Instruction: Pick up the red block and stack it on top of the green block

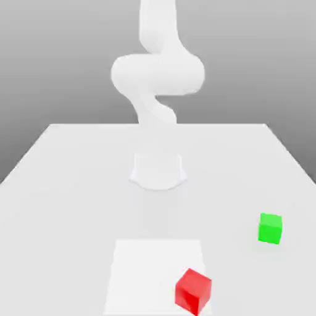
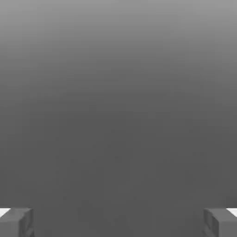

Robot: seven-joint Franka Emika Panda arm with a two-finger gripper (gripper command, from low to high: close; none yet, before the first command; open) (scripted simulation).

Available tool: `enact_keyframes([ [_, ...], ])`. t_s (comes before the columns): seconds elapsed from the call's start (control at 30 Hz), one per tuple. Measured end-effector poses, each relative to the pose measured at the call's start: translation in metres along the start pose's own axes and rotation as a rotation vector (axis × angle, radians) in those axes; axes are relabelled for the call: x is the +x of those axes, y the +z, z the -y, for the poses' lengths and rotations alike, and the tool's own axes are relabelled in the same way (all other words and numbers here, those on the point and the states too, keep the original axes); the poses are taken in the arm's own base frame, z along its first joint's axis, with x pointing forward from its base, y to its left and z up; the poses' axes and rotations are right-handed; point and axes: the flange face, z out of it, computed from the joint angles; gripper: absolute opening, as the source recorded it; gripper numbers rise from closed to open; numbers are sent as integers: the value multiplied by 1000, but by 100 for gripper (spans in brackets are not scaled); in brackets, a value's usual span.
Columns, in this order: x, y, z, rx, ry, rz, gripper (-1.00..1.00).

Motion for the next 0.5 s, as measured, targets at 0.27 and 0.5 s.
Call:
enact_keyframes([
  [0.27, -33, 162, -10, -62, -247, 256, 0],
  [0.5, -97, 282, -39, -126, -468, 450, 0],
])
